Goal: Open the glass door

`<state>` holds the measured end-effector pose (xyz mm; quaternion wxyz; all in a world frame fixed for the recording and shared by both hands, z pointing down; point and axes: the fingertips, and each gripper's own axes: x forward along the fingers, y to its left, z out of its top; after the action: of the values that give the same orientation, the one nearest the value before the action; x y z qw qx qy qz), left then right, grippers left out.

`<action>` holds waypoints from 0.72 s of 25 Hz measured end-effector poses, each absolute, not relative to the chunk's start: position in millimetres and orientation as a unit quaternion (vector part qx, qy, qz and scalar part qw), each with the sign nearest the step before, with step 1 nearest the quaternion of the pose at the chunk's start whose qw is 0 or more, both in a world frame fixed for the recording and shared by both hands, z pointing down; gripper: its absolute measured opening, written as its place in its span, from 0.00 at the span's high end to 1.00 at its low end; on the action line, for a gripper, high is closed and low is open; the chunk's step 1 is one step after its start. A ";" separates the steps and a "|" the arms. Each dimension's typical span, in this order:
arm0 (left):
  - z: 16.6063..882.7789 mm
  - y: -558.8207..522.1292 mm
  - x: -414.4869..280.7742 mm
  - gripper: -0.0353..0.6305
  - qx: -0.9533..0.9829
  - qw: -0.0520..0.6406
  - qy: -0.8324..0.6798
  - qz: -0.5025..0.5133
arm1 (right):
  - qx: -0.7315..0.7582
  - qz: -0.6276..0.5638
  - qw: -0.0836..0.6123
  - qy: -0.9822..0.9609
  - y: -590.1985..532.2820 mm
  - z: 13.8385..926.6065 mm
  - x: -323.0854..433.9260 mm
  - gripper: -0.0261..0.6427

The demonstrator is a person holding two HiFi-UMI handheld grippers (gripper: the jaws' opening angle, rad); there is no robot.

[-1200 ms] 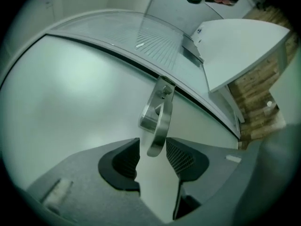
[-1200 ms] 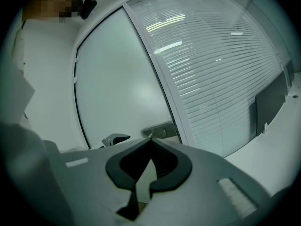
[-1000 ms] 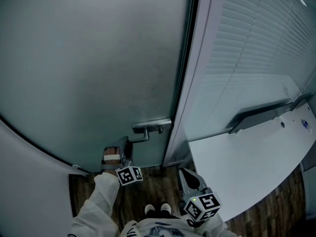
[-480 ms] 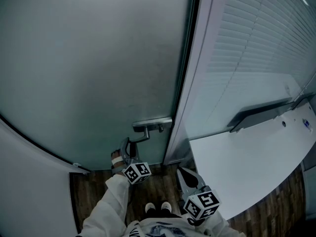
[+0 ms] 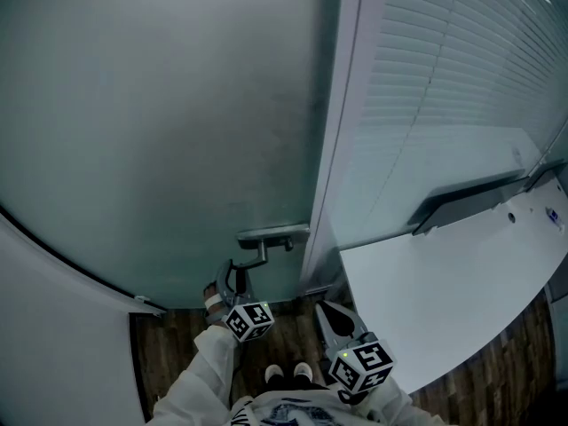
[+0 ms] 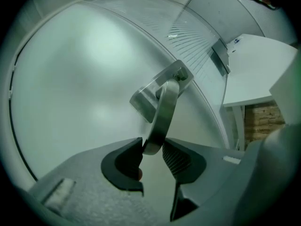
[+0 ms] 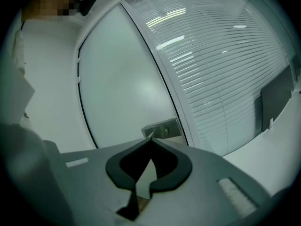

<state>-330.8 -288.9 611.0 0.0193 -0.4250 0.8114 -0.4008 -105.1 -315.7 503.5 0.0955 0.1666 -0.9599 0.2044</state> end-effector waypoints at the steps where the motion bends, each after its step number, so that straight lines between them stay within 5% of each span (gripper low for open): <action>1: 611.2 -284.6 -327.3 0.75 -0.425 0.015 0.811 -0.402 | 0.165 0.205 0.094 -0.960 -313.9 503.7 -104.1 0.95; 11: 591.8 -259.5 -298.8 0.74 -0.420 0.003 0.799 -0.430 | 0.152 0.221 0.087 -0.959 -321.3 489.9 -97.5 0.95; 18: 556.3 -239.0 -283.2 0.72 -0.378 0.055 0.782 -0.492 | 0.140 0.232 0.089 -0.958 -318.5 491.9 -82.9 0.95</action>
<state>-283.2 -239.0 556.3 0.0548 -0.3779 0.7822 -0.4924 -82.9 -318.5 491.9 0.0888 0.1403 -0.9583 0.2325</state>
